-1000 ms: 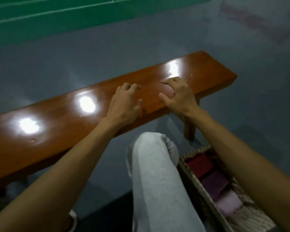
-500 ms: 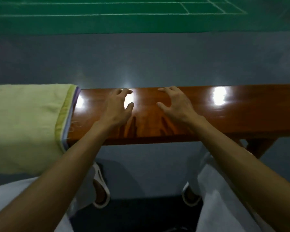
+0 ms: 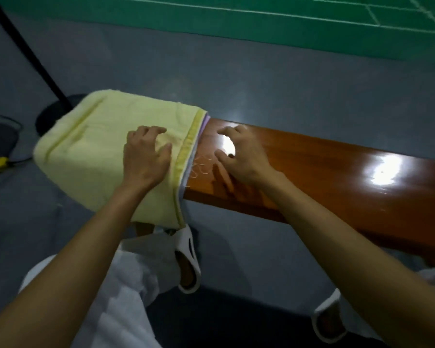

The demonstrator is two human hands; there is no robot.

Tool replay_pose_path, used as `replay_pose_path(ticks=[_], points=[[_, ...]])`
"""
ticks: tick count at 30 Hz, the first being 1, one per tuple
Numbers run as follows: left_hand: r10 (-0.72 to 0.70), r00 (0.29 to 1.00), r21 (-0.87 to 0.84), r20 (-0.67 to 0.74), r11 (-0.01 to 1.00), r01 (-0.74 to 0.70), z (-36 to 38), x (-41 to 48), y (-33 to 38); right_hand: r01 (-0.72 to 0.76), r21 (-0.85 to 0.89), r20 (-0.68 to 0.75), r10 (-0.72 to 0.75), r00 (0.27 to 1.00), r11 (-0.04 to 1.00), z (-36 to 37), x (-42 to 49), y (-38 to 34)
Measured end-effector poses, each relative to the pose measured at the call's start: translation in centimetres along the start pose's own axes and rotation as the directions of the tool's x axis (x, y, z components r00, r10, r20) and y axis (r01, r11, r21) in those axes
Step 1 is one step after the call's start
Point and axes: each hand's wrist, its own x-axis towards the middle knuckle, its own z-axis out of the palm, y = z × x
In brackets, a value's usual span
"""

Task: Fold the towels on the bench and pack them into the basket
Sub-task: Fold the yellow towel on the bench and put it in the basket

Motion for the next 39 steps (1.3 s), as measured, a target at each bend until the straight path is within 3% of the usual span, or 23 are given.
replay_pose_path(ticks=[4,9,14,20,28,35,39], points=[[-0.162,0.982,0.053,-0.099,0.984,0.168,-1.6,1.2,-5.6,0.030,0.060,0.027,-0.031,0.999,0.998,3.6,3.1,-3.8],[-0.341,0.934,0.182,-0.111,0.917,0.356,-1.9,2.5,-10.0,-0.008,0.046,0.036,0.006,0.999,0.999,6.9,6.4,-5.9],[-0.403,0.897,0.195,-0.184,0.879,0.435,-2.5,4.9,-12.7,-0.099,0.079,-0.011,0.100,0.995,0.992,8.4,8.4,-5.4],[-0.460,0.859,0.148,-0.225,0.856,0.496,-2.9,6.2,-13.0,-0.088,0.033,0.003,0.088,0.996,0.996,8.8,8.7,-5.8],[-0.224,0.916,0.126,-0.333,0.952,0.278,-4.3,5.7,-8.9,-0.086,0.162,-0.073,0.099,0.992,0.983,5.0,7.7,-3.6],[-0.087,0.970,-0.023,-0.227,0.996,0.084,-3.1,5.9,-1.1,-0.130,0.093,-0.182,0.145,0.973,0.987,-2.4,3.8,2.5],[-0.002,0.997,-0.120,-0.081,0.993,-0.007,-0.7,5.3,4.3,-0.257,0.054,-0.213,0.262,0.941,0.965,-6.7,-0.4,8.6]])
